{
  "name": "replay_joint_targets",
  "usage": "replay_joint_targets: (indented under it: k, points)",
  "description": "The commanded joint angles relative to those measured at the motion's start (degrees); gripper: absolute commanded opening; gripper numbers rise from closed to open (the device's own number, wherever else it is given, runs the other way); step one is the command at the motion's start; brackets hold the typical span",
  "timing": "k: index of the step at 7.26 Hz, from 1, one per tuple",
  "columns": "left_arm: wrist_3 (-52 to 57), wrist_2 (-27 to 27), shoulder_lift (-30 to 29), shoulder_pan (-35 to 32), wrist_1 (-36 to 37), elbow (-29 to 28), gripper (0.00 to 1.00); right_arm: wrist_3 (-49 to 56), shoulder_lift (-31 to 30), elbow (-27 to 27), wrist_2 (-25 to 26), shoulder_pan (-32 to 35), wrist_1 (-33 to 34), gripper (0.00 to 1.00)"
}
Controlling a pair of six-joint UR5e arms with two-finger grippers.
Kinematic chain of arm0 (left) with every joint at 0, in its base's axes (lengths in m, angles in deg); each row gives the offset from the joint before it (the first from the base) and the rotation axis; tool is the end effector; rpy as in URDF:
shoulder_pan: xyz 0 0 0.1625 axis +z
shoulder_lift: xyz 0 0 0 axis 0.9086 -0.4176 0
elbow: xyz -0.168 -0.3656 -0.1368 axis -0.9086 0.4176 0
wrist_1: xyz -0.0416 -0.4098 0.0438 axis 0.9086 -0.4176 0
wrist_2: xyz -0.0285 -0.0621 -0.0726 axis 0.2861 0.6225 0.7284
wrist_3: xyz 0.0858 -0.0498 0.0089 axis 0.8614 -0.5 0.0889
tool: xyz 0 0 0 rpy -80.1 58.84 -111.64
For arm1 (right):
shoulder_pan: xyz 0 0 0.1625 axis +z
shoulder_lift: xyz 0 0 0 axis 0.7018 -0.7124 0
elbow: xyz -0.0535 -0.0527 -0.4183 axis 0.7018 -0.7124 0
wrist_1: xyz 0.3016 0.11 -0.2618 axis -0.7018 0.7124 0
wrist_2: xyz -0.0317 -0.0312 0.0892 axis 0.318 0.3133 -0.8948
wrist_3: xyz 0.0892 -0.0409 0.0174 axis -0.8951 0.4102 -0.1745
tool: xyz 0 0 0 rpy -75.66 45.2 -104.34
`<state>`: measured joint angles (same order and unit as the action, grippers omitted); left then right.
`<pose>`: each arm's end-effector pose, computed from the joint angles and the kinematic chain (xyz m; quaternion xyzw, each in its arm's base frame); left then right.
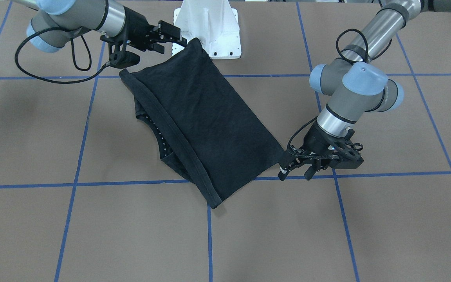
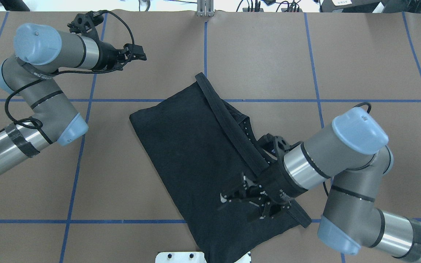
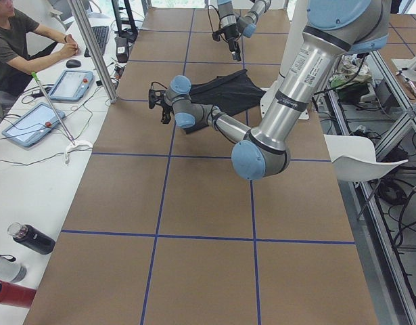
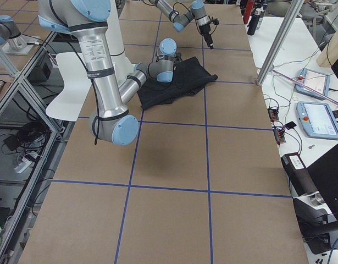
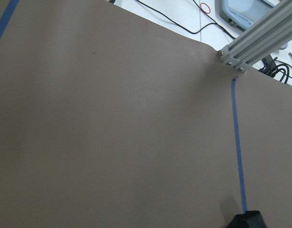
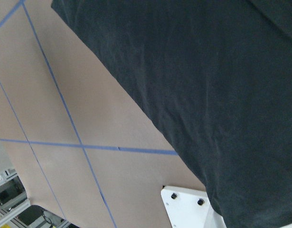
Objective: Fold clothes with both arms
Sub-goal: 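Open the right gripper and raise it off the folded side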
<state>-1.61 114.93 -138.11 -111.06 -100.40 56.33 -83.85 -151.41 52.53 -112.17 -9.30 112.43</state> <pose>0.4144 -0.5736 0.3364 0.1504 0.5472 -0.1661 0.8065 -0.3854 -0.3493 0.2241 -0.1701 -0.6646 0.0551 0.7255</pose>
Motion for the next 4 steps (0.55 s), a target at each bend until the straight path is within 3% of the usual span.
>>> replay_joint_targets:
  k: [1,4]
  points:
    - [-0.1,-0.2,1.2,3.5,0.8,-0.4,1.00,0.0,0.0,-0.2,5.4,2.8,0.2,1.00]
    - [0.0,-0.3,2.9,4.5,4.8,2.4,1.00,0.0,0.3,-0.3,6.9,3.7,0.1,1.00]
